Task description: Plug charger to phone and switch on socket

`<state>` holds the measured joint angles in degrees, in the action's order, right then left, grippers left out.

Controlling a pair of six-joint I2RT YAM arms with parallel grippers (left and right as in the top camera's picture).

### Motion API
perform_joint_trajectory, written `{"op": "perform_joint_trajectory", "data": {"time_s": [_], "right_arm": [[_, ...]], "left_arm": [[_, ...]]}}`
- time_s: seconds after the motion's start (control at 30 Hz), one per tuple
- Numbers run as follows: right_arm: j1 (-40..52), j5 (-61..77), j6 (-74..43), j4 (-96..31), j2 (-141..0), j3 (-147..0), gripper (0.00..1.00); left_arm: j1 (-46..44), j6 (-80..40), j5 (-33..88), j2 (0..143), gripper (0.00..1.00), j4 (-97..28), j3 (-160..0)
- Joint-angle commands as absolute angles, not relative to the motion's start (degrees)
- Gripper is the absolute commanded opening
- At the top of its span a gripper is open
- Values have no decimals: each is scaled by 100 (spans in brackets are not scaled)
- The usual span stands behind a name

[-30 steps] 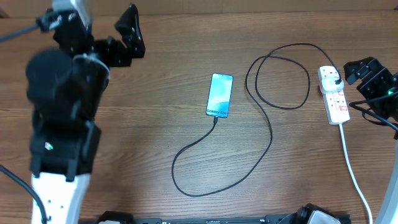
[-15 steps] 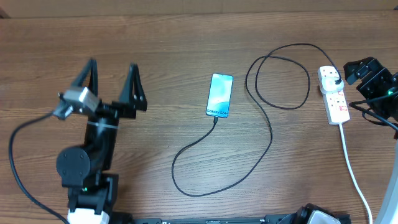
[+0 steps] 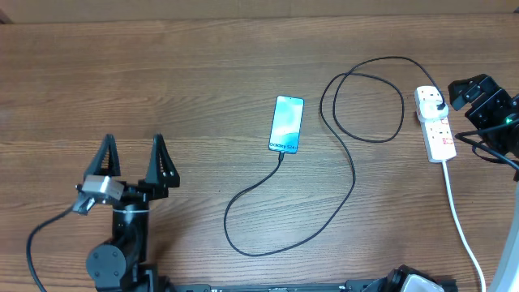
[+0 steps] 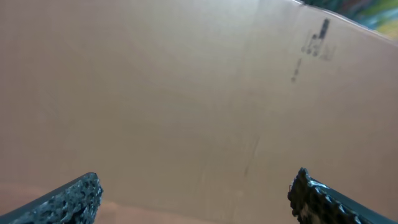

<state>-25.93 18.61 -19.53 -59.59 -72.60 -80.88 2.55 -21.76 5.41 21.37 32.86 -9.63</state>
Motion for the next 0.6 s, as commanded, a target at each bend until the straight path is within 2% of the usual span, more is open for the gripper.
{"op": "perform_joint_trajectory", "data": {"time_s": [0.0, 0.1, 0.4, 0.57], "right_arm": [[-2589, 1804, -1975, -5931, -7242, -8110, 100], [-2589, 1804, -1975, -5931, -7242, -8110, 100], [-2589, 1804, -1975, -5931, -7242, -8110, 100], [-2589, 1804, -1975, -5931, -7242, -8110, 100]], "left_arm": [[443, -2705, 600, 1791, 100, 3306, -414], [526, -2751, 600, 1516, 100, 3310, -34], [576, -2679, 425, 930, 100, 1841, -30], [589, -2016, 454, 672, 100, 1063, -30]]}}
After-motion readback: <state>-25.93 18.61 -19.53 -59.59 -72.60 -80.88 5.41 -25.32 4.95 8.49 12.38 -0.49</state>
